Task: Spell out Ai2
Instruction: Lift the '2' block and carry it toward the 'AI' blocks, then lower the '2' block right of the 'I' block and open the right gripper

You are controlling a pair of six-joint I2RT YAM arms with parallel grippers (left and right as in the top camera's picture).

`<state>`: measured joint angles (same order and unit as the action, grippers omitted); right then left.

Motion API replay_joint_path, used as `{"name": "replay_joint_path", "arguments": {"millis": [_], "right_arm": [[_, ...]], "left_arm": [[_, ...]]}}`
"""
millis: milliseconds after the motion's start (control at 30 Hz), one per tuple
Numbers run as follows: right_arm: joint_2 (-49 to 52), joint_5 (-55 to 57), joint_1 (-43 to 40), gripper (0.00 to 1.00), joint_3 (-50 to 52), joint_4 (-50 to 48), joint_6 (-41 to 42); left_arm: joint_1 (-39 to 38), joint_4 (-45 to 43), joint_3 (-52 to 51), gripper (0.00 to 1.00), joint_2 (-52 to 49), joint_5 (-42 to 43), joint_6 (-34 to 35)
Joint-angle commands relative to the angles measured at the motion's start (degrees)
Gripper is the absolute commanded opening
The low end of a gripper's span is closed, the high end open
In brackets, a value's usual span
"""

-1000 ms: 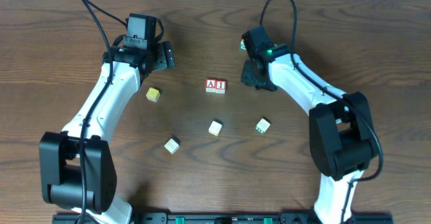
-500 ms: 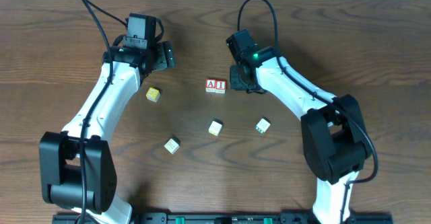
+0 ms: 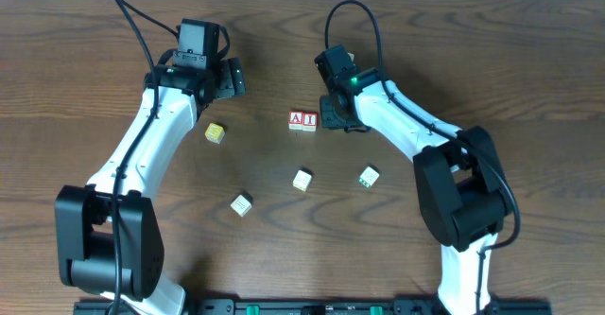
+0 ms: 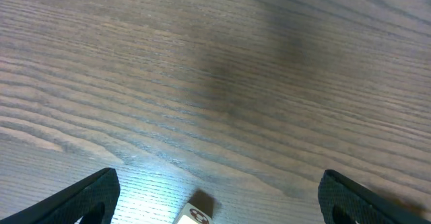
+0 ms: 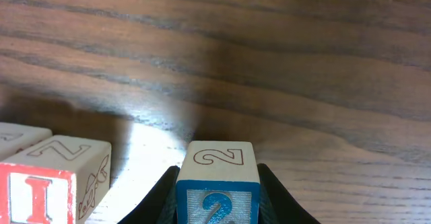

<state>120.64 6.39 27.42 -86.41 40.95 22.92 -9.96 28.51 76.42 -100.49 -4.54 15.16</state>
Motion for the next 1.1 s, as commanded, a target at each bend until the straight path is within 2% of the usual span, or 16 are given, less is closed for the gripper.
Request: {"name": "replay_joint_path", "arguments": {"millis": [0,267,600,833,933,1067], "right_arm": [[0.6,-0.7,0.7,0.25,-1.0,0.6,-0.2],[0.6,-0.7,1.9,0.24,-1.0,0.6,6.8],[1.2,-0.8,2.7,0.24,-1.0,0.2,8.6],[1.2,-0.3,2.6,0.30,-1.0,0.2,8.6],[1.2,-0.2,2.6,0.43,-1.0,0.1,8.6],[1.2,-0.2,2.6,0.44,-1.0,0.1,8.8]], "left_arm": [[0.2,0.2,0.8,0.96,-0.1,-0.8,-0.4],[0.2,0.2,0.8,0.95,-0.1,-0.8,-0.4],[0.2,0.2,0.8,0.95,-0.1,-0.8,-0.4],[0.2,0.2,0.8,0.95,-0.1,-0.8,-0.4],[0.2,0.2,0.8,0.95,-0.1,-0.8,-0.4],[0.2,0.2,0.8,0.95,-0.1,-0.8,-0.3]]}}
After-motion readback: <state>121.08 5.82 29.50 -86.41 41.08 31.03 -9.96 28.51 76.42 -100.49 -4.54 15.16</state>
